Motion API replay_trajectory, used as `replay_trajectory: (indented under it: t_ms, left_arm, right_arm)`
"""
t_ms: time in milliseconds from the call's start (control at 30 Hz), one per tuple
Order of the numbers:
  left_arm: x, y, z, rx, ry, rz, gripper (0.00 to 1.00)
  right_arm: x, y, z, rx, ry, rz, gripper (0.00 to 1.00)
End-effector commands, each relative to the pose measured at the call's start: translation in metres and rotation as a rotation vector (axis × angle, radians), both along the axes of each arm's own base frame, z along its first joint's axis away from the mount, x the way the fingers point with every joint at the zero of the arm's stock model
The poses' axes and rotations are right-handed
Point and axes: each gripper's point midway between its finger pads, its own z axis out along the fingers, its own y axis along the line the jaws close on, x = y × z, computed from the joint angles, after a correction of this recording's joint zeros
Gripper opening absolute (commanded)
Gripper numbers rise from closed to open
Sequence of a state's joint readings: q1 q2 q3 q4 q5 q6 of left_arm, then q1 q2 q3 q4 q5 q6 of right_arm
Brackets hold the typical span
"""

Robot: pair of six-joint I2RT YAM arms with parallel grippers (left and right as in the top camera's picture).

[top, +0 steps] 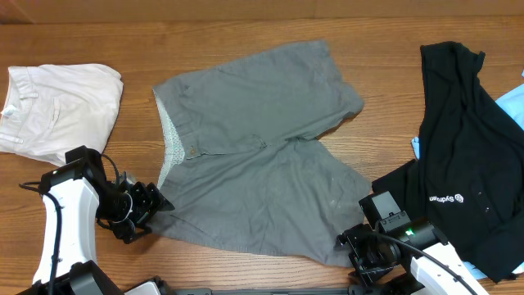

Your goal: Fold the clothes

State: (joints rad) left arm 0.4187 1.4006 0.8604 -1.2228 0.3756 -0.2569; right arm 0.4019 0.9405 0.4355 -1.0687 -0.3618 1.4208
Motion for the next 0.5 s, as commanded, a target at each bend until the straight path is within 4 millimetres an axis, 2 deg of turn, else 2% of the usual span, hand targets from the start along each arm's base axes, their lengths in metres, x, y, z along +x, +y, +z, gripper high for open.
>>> replay_trajectory:
  t_ms: [0,167,400,433,467]
  left_arm:
    - [0.0,-0.004,0.002,-0.016,-0.016,-0.016,0.74]
    - [-0.002,-0.005,0.002,-0.019,-0.009,-0.016,0.74]
    - [-0.004,-0.005,0.002,-0.022,-0.002,-0.016,0.74]
    - [-0.003,-0.005,0.002,-0.022,-0.003,-0.016,0.74]
    - [-0.003,-0.005,0.002,-0.021,-0.003,-0.016,0.74]
  right_arm:
    - [-0.001,-0.004,-0.003,-0.03,0.005,-0.018,0.66]
    - [-0.002,-0.005,-0.008,-0.048,0.039,-0.019,0.57]
    - [-0.005,-0.008,-0.021,-0.09,0.11,-0.009,0.55]
    - [-0.006,-0.008,-0.022,-0.093,0.119,-0.009,0.51]
    - [-0.006,-0.008,-0.023,-0.093,0.124,-0.009,0.43]
